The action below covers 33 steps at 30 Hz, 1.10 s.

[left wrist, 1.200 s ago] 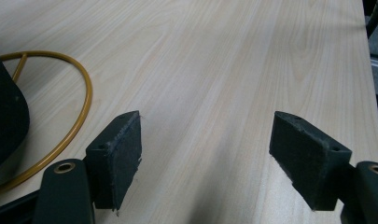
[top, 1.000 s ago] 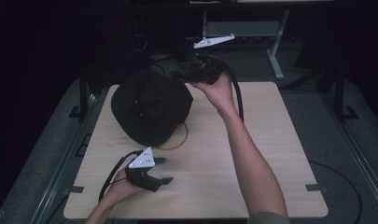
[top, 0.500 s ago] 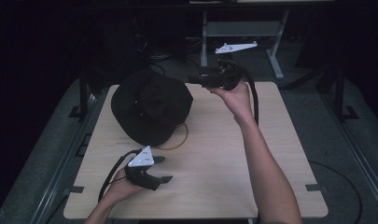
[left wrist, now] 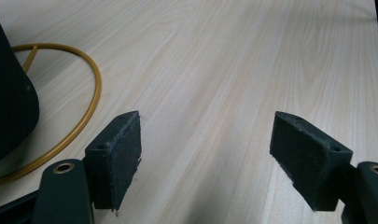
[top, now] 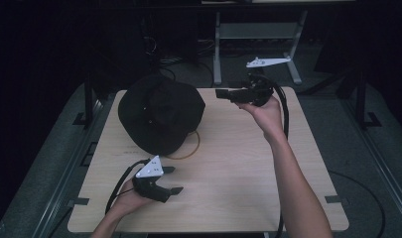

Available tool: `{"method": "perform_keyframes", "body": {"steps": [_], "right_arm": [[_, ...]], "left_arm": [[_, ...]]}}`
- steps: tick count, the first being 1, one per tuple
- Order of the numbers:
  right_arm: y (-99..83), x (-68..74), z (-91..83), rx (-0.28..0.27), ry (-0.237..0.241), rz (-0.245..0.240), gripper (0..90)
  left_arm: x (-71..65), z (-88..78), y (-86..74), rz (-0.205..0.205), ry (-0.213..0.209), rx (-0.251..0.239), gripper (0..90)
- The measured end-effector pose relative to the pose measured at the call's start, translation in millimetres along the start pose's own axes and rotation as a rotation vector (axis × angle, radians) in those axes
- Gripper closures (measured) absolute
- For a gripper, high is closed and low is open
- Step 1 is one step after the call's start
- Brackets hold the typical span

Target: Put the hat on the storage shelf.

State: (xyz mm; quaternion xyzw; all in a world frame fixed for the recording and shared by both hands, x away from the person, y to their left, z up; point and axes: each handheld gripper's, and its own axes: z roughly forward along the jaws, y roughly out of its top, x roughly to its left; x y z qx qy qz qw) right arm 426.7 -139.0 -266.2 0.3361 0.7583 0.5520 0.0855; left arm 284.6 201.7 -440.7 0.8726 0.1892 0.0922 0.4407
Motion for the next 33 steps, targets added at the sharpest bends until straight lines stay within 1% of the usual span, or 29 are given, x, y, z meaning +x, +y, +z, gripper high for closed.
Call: {"method": "perform_keyframes", "body": {"steps": [2,6,10,12,13,15,17,19,21,27,29,33], "right_arm": [[-3.3,-2.1,-4.0,0.01,-0.004,0.01,26.3],[-6.9,-3.8,-8.8,0.004,-0.01,0.015,26.4],[-14.7,-6.2,-15.9,0.002,-0.02,0.021,26.3],[-17.6,-7.4,-18.6,0.012,-0.026,0.025,24.8],[-19.5,-7.6,-20.3,0.003,-0.033,0.024,24.8],[-22.2,-8.3,-23.0,0.005,-0.035,0.028,24.2],[-26.6,-9.8,-26.6,0.006,-0.046,0.03,24.1],[-29.4,-11.3,-29.5,0.012,-0.046,0.04,23.4],[-32.8,-12.1,-33.7,0.007,-0.053,0.043,23.4],[-42.4,-15.0,-44.2,0.006,-0.067,0.055,23.4],[-46.1,-16.3,-47.1,0.006,-0.07,0.059,23.4],[-53.7,-18.2,-52.7,0.008,-0.077,0.069,23.1]], "left_arm": [[0.4,0.0,-0.5,-0.003,0.001,0.002,24.4],[0.9,-0.5,-0.5,-0.003,0.001,-0.002,24.4],[1.1,-0.2,-0.8,-0.006,0.001,-0.001,24.5],[1.4,-0.3,-0.8,-0.008,-0.001,-0.001,24.4],[1.5,-0.1,-0.8,-0.009,-0.001,-0.002,24.4],[1.4,-0.1,-0.7,-0.002,-0.002,0.002,24.4],[1.0,0.8,-0.9,-0.004,-0.001,0.001,24.4],[1.1,0.9,-1.0,-0.004,-0.001,0.004,24.3],[1.2,0.7,-1.0,-0.001,-0.001,0.006,24.3],[1.4,-0.1,-1.2,-0.007,0.001,0.007,24.3],[0.7,0.1,-1.2,-0.017,0.0,0.0,24.3],[1.4,-0.6,-1.6,-0.014,0.002,0.004,24.3]]}}
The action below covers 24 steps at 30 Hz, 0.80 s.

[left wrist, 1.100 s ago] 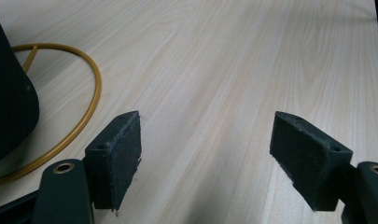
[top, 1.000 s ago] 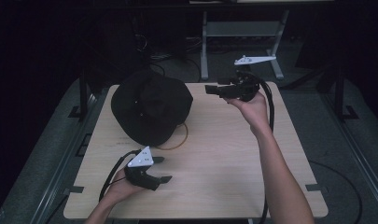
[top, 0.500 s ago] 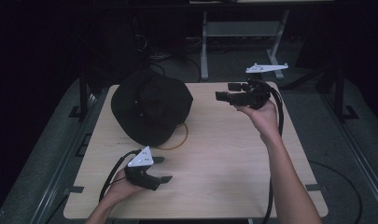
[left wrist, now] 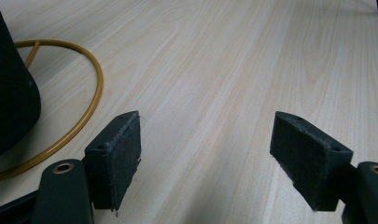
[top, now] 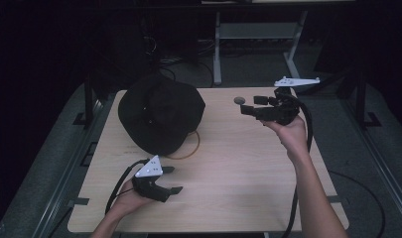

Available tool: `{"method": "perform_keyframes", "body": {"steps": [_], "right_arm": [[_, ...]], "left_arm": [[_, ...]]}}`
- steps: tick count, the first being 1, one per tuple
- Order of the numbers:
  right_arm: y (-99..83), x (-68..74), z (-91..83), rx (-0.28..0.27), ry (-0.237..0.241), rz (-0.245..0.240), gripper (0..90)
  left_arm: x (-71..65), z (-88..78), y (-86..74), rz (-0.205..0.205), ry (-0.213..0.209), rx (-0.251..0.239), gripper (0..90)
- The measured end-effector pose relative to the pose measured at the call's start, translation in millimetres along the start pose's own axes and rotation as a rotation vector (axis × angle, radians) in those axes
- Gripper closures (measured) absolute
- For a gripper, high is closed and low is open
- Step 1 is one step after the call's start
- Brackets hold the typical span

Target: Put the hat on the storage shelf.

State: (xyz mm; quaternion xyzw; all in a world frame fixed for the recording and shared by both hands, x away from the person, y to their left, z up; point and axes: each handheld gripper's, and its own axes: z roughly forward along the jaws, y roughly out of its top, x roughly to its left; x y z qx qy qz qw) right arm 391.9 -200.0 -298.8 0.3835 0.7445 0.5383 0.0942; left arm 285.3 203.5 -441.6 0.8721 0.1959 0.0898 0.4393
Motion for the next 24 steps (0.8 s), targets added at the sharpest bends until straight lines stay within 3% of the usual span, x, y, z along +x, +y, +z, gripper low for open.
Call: {"method": "perform_keyframes", "body": {"steps": [24], "right_arm": [[-44.8,-9.7,-24.1,0.024,-0.032,0.059,20.3]], "left_arm": [[-1.1,-0.3,-0.8,-0.009,-0.002,0.001,24.2]]}}
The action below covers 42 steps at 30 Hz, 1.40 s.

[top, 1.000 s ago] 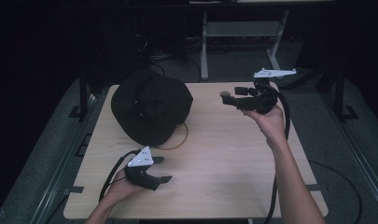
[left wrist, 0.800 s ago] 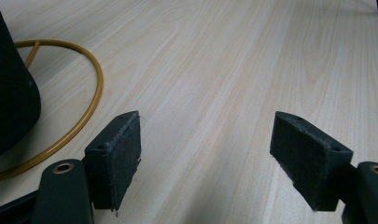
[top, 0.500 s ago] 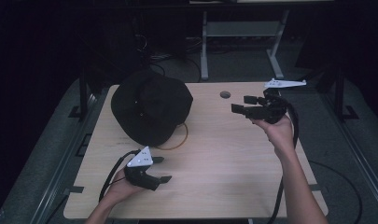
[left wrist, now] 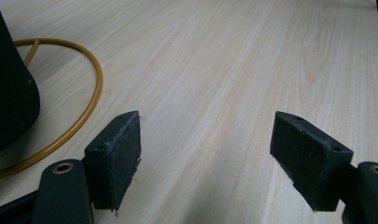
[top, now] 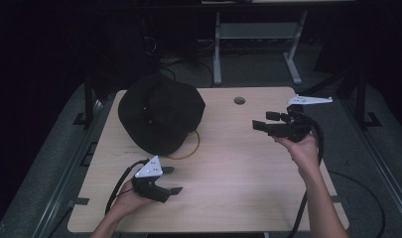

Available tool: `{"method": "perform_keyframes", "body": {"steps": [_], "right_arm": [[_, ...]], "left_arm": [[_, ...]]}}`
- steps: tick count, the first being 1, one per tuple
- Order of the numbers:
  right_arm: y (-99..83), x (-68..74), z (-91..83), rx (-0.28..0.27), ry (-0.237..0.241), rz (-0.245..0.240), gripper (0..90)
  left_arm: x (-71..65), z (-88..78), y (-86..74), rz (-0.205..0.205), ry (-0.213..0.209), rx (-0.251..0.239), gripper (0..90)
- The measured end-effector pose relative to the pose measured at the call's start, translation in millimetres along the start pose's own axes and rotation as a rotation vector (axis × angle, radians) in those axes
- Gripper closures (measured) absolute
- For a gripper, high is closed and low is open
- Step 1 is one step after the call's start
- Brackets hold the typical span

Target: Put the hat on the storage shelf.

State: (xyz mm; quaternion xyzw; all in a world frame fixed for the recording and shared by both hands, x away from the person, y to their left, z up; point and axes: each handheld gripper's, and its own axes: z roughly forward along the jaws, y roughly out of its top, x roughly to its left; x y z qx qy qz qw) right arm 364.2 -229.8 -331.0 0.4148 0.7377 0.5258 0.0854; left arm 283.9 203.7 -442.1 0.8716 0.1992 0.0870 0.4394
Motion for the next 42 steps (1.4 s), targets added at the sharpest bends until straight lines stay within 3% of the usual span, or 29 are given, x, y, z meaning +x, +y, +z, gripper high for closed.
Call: {"method": "perform_keyframes", "body": {"steps": [24,42], "right_arm": [[-52.8,-8.6,-23.2,-0.002,-0.029,0.06,19.0],[-93.2,-17.3,-41.5,0.002,-0.052,0.099,18.9]], "left_arm": [[-2.0,0.5,-1.1,-0.003,-0.005,-0.005,24.1],[-4.2,-1.7,-1.7,-0.022,0.025,-0.014,21.5]]}}
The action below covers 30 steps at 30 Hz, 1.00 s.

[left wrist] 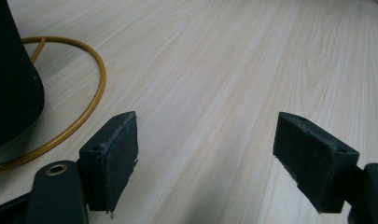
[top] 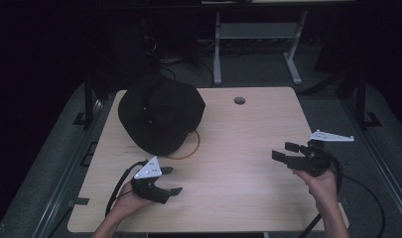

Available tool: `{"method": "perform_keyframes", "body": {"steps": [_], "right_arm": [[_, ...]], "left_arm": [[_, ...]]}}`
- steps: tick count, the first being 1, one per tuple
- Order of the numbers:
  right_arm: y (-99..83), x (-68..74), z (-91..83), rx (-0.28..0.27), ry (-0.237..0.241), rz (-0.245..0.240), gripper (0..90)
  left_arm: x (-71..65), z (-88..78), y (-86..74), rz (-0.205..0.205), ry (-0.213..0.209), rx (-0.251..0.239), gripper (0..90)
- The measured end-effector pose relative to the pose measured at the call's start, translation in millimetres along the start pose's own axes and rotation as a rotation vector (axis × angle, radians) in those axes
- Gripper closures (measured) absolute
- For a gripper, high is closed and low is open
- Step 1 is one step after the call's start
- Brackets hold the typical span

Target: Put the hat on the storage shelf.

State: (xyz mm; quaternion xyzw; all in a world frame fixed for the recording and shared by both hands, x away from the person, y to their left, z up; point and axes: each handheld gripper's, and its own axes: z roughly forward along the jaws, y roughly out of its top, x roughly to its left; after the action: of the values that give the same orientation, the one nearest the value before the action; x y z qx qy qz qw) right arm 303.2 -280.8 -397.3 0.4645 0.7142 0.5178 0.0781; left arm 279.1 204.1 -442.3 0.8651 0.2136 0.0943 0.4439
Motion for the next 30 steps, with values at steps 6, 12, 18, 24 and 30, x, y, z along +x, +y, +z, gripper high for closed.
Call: {"method": "perform_keyframes", "body": {"steps": [6,12,18,24,30], "right_arm": [[-13.2,-1.6,-5.4,-0.003,-0.011,0.016,18.5],[-24.5,-3.0,-8.4,-0.002,-0.019,0.021,18.5],[-42.0,-1.6,-13.8,0.01,-0.027,0.034,18.6],[-54.5,2.2,-21.2,-0.014,-0.041,0.03,18.6],[-68.3,14.9,-31.5,-0.055,-0.057,-0.01,18.4]], "left_arm": [[-0.6,1.4,0.0,-0.004,0.003,0.007,19.7],[-0.5,1.9,-0.1,-0.014,0.002,0.004,19.4],[-0.5,1.2,-0.2,-0.016,0.0,0.004,19.4],[-0.6,2.6,0.1,-0.019,-0.003,0.005,19.4],[-2.6,4.2,1.4,-0.022,-0.003,0.004,19.4]]}}
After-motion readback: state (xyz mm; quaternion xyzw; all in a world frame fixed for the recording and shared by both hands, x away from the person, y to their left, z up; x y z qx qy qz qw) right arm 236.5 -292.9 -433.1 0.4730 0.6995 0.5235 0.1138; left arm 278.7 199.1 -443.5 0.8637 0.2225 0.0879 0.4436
